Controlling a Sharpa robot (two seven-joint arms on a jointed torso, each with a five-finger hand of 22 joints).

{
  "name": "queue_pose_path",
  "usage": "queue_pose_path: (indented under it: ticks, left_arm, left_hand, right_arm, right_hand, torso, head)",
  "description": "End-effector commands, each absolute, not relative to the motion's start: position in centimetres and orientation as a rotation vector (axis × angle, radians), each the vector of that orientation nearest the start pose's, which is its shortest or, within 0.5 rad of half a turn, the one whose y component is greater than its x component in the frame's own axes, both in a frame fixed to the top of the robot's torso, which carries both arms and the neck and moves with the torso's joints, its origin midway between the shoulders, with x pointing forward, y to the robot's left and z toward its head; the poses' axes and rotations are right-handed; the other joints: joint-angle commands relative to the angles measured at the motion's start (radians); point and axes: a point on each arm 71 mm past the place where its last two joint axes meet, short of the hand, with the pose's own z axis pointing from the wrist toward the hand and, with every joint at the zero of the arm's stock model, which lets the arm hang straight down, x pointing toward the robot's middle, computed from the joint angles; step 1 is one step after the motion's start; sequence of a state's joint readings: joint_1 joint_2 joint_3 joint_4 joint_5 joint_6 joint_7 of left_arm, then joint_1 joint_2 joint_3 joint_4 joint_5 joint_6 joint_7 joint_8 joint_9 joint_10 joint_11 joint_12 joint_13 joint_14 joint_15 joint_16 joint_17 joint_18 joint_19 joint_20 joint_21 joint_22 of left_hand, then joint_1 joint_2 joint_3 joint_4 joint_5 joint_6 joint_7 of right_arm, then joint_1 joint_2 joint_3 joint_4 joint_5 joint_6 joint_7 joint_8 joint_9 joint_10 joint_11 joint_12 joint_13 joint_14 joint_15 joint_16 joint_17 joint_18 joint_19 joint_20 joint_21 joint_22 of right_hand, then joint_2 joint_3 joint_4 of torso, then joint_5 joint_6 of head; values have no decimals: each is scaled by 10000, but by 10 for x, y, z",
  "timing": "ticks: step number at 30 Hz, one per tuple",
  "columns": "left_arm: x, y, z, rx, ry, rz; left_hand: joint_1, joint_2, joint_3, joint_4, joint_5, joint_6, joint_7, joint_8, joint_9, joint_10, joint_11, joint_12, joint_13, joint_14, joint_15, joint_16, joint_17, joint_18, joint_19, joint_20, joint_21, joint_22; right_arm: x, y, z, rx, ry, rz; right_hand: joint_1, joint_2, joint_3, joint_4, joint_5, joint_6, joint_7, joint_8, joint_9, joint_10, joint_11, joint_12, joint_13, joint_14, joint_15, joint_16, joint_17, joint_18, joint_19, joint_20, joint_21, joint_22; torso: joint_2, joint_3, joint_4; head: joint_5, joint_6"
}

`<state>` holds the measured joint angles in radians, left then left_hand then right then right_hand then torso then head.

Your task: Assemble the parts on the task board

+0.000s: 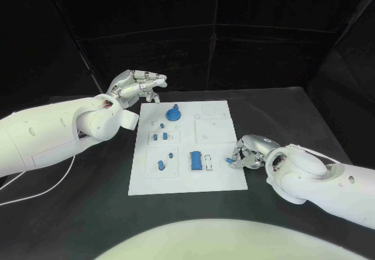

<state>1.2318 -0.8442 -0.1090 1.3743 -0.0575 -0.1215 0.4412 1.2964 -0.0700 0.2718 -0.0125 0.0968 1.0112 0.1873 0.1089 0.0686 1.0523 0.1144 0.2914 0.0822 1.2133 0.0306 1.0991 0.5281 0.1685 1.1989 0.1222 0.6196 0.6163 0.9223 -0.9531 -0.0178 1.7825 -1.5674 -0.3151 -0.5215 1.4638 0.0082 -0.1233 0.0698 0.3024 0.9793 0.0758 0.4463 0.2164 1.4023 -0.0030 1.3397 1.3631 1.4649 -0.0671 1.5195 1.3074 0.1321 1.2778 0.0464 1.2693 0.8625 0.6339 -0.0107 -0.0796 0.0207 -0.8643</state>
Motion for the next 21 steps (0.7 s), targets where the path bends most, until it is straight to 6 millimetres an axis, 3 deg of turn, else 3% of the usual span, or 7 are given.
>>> queue_pose_path:
  ticks: [1, 5, 10, 13, 14, 18, 21]
  left_arm:
    - [508, 245, -190, -9992, 14662, -15855]
    - [508, 246, -190, -9997, 14656, -15840]
    - [508, 246, -190, -9995, 14661, -15851]
    - [508, 246, -190, -9994, 14665, -15858]
    - [508, 245, -190, -9991, 14671, -15866]
    - [508, 244, -190, -9985, 14678, -15878]
    - [508, 244, -190, -9988, 14679, -15871]
  left_hand:
    - [14, 68, -70, -8, 40, -80, -5, 58, -9, -64, -5, 53, 17, -75, -16, 43, -8, 141, 7, 61, -33, -17]
    - [14, 68, -70, -8, 40, -80, -5, 58, -9, -64, -5, 53, 17, -75, -16, 43, -8, 141, 7, 61, -33, -17]
    - [14, 68, -70, -8, 40, -80, -5, 58, -9, -64, -5, 53, 17, -75, -16, 43, -8, 141, 7, 61, -33, -17]
    - [14, 68, -70, -8, 40, -80, -5, 58, -9, -64, -5, 53, 17, -75, -16, 43, -8, 141, 7, 61, -33, -17]
    - [14, 68, -70, -8, 40, -80, -5, 58, -9, -64, -5, 53, 17, -75, -16, 43, -8, 141, 7, 61, -33, -17]
    - [13, 82, -82, 3, 40, -83, -3, 65, -9, -71, -3, 66, 18, -78, -15, 48, -18, 141, 8, 62, -38, -21]
    - [13, 82, -82, 3, 40, -83, -3, 65, -9, -71, -3, 66, 18, -78, -15, 48, -18, 141, 8, 62, -38, -21]
  right_arm:
    - [381, -202, -284, -211, 20038, 3453]
    - [381, -201, -284, -369, 19988, 3342]
    - [380, -201, -282, 336, 19849, 3543]
    - [379, -201, -278, 933, 19584, 3867]
    - [378, -200, -275, 1371, 19319, 4209]
    - [375, -195, -267, 1950, 18743, 4886]
    - [374, -191, -263, 2188, 18415, 5270]
  right_hand:
    - [647, 441, 478, -160, 348, 103, 60, -176, -72, -89, 32, -90, -580, 815, -2, -37, 1470, -100, -25, -51, -32, 24]
    - [376, 220, 1315, -220, 547, 254, 106, -553, -238, -199, 76, -315, -772, 817, 52, -36, 1481, -103, -30, 5, -15, 57]
    - [-161, 120, 2280, 16, 494, 328, 70, -871, -339, -180, 78, -425, -847, 833, 35, -4, 1550, -113, 15, 7, 33, 149]
    - [-608, -209, 3019, 149, 557, 429, 38, -1016, -357, -94, 52, -377, -781, 842, 13, 15, 1589, -124, 46, 0, 67, 212]
    - [-909, -490, 3713, 185, 498, 529, 27, -1106, -347, -34, 36, -341, -725, 849, -21, 27, 1615, -154, 72, 11, 93, 260]
    - [-1331, -795, 4463, 207, 485, 639, 37, -1178, -300, 56, 35, -263, -623, 862, -1, 57, 1673, -145, 127, -23, 151, 373]
    - [-1462, -908, 4660, 188, 478, 677, 37, -1195, -277, 87, 24, -236, -588, 868, 4, 71, 1701, -152, 157, -32, 182, 437]
  torso:
    - [6, 2, 16]
    - [-7, 3, 11]
    - [-10, 3, -11]
    - [-17, -14, 6]
    - [-10, -24, 21]
    - [0, 0, 25]
    - [5, 5, 14]
  head:
    - [-18, -1]
    - [27, -21]
    - [77, 10]
    - [58, 4]
    - [52, 13]
    - [94, 41]
    - [129, 30]
